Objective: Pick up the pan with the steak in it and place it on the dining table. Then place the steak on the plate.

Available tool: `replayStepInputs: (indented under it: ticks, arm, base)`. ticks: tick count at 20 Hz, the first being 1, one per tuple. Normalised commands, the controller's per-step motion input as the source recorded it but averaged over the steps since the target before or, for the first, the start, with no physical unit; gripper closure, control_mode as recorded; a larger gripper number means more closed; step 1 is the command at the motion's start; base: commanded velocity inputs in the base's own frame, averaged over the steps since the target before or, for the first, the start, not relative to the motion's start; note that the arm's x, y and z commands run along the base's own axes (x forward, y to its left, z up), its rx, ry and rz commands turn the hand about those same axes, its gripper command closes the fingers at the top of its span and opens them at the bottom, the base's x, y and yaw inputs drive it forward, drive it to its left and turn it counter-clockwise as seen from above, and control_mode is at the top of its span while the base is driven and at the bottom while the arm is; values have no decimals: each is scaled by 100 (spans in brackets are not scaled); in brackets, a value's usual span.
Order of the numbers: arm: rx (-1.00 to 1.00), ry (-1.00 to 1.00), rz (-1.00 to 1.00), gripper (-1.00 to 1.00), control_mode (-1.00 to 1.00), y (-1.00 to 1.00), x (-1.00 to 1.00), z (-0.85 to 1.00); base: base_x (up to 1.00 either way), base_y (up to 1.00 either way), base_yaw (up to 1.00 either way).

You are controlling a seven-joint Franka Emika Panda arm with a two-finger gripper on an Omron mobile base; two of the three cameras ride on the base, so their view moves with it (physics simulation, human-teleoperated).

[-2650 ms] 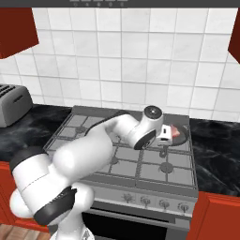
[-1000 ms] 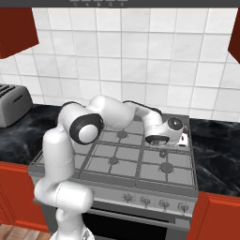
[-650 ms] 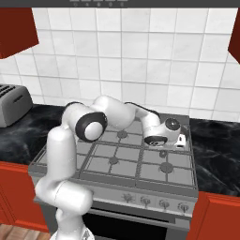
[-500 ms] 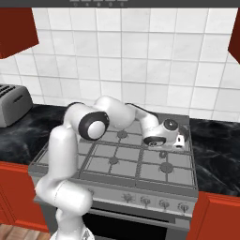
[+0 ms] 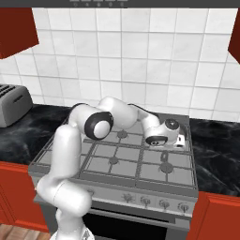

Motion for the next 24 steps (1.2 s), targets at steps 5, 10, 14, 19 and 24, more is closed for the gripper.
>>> replayStepInputs:
  ticks: [5, 10, 14, 19, 24]
  arm:
    - [4, -2, -6, 100, -100, 1, 1, 52]
    - [4, -13, -3, 100, -100, 21, -32, 94]
    - [0, -17, 0, 100, -100, 57, -66, 70]
    - [-5, -2, 8, 100, -100, 74, -59, 47]
    - [-10, 8, 16, 100, -100, 74, -56, 44]
  base:
    - [0, 0, 0]
    - [0, 0, 0]
    - [0, 0, 0]
    - [0, 0, 0]
    - [0, 0, 0]
